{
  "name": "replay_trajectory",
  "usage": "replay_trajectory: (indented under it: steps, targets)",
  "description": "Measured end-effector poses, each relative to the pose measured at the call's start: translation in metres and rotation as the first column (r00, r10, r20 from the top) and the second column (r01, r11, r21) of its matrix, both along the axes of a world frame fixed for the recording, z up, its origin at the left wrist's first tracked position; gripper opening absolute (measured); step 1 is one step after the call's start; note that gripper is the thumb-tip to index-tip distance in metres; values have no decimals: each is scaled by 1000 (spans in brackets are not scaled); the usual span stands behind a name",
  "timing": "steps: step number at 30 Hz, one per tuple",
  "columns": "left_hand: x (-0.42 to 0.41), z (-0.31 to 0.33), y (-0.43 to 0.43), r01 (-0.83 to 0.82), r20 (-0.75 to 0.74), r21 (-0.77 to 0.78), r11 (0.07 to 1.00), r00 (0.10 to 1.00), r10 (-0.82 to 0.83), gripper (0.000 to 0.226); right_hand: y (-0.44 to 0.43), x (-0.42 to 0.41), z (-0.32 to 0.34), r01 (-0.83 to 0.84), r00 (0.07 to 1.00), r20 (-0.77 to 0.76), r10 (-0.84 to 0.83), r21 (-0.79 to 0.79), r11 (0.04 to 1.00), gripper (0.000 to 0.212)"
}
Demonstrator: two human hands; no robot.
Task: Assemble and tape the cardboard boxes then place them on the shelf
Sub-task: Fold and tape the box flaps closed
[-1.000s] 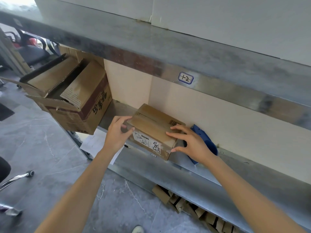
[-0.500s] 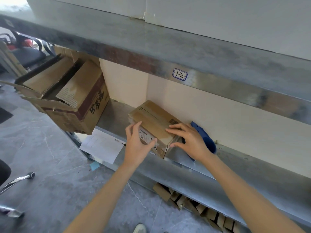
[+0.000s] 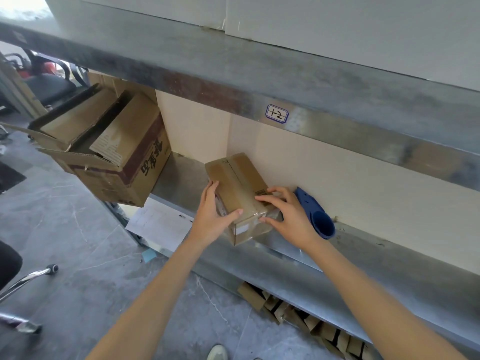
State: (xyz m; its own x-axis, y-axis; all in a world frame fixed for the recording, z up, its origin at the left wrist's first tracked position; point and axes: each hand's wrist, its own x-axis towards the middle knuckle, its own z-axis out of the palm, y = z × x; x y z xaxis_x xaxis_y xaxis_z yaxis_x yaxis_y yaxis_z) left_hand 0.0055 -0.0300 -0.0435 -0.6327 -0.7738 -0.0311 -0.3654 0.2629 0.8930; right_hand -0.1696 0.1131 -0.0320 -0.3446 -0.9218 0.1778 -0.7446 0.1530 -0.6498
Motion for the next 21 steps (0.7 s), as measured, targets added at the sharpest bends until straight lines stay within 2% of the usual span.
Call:
replay_trajectory:
  steps: [6,9,11,17,19,21]
  targets:
    - [6,7,-19,44,109,-84,996,993,-35,87,6,-6,1,-57,997,45,56,39,998,41]
    - [8,12,-21,42,220,-259,965,975,17,78,16,-20,-1,61,998,-20,-60,87,994,43]
    - [9,17,-20,31,252,-350,936,966,62,72,24,-28,-7,163,982,-118,-147,143,976,45]
    - [14,20,-3,11,251,-444,896,962,112,63,46,-42,-27,387,901,-353,-251,395,833,53]
    - [14,19,1,1,244,-448,894,962,121,62,49,-45,-32,401,901,-344,-264,429,809,56]
    - [15,18,4,-9,241,-442,897,962,128,62,50,-47,-36,365,925,-268,-269,440,820,58]
